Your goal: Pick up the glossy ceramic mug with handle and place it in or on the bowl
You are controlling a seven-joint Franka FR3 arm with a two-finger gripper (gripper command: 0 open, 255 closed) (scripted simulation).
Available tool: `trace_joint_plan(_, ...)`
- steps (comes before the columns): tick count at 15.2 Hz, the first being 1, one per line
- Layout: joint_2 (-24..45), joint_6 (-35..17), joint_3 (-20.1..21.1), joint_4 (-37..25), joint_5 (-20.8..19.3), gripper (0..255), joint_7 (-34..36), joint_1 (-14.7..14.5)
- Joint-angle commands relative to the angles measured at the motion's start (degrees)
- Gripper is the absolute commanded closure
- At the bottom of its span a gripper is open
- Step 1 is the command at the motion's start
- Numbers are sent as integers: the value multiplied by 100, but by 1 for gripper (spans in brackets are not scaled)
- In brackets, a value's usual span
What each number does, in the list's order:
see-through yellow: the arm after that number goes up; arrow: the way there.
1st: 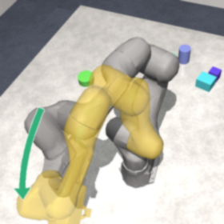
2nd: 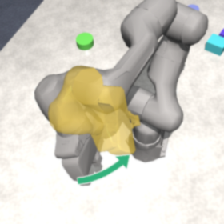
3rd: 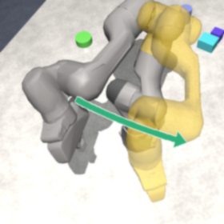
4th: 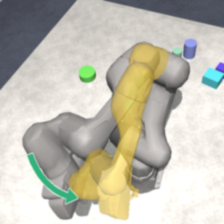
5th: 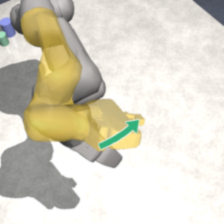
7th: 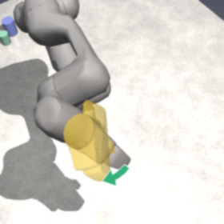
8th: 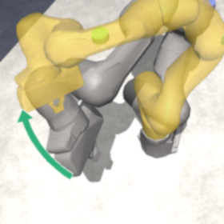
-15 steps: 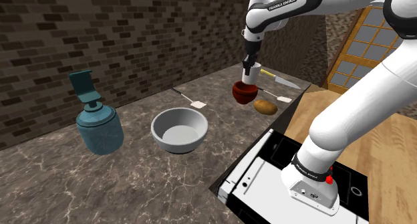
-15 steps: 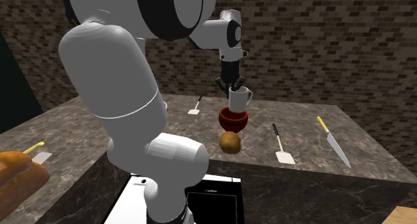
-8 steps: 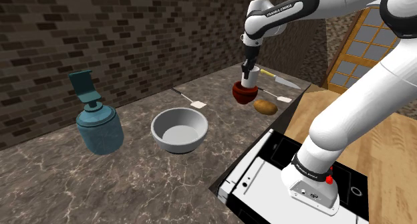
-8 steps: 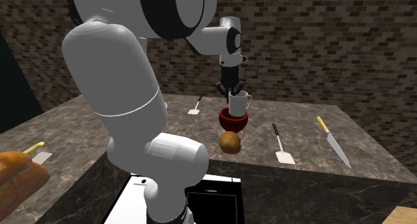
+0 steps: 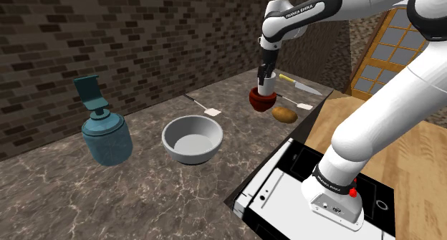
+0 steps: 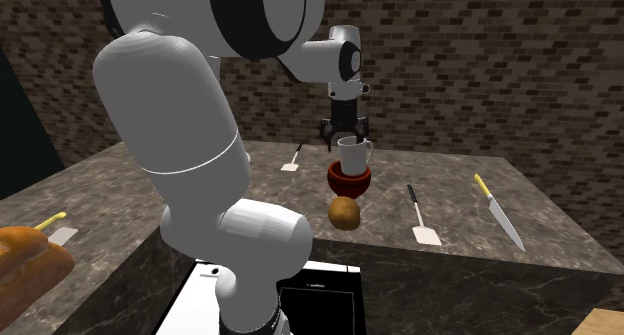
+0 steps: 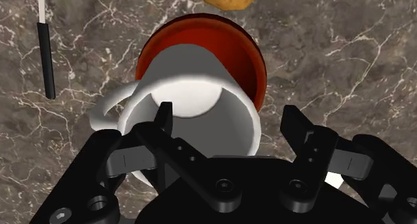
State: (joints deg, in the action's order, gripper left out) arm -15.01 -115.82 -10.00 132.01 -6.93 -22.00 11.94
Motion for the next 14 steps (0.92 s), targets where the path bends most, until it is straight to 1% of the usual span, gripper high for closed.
trace_joint_plan(1,0,0,0,0,0,0,0,0)
trace_joint_plan(2,0,0,0,0,0,0,0,0)
trace_joint_plan(6,-159,747,58,-586,27,0,-1,-27)
trace_joint_plan(14,-159,745,58,-584,27,0,-1,-27)
